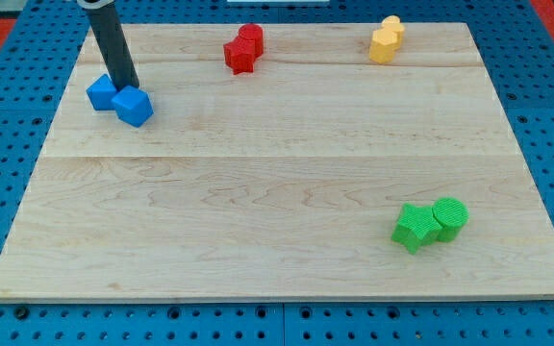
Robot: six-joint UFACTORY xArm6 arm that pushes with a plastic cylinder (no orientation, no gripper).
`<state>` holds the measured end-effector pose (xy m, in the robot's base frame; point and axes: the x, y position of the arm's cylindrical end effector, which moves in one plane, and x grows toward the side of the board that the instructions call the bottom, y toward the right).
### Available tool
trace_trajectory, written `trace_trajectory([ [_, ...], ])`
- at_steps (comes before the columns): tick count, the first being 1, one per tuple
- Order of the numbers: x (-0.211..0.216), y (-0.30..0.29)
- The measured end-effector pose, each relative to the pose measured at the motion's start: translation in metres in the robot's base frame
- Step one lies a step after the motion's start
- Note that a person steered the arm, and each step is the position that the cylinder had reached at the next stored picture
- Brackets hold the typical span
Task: Slide the blue triangle towards left center of the board
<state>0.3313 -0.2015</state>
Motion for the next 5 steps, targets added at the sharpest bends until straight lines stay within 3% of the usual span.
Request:
trace_trajectory([
  [2,0.041,0.017],
  [5,-0.069,-0.003],
])
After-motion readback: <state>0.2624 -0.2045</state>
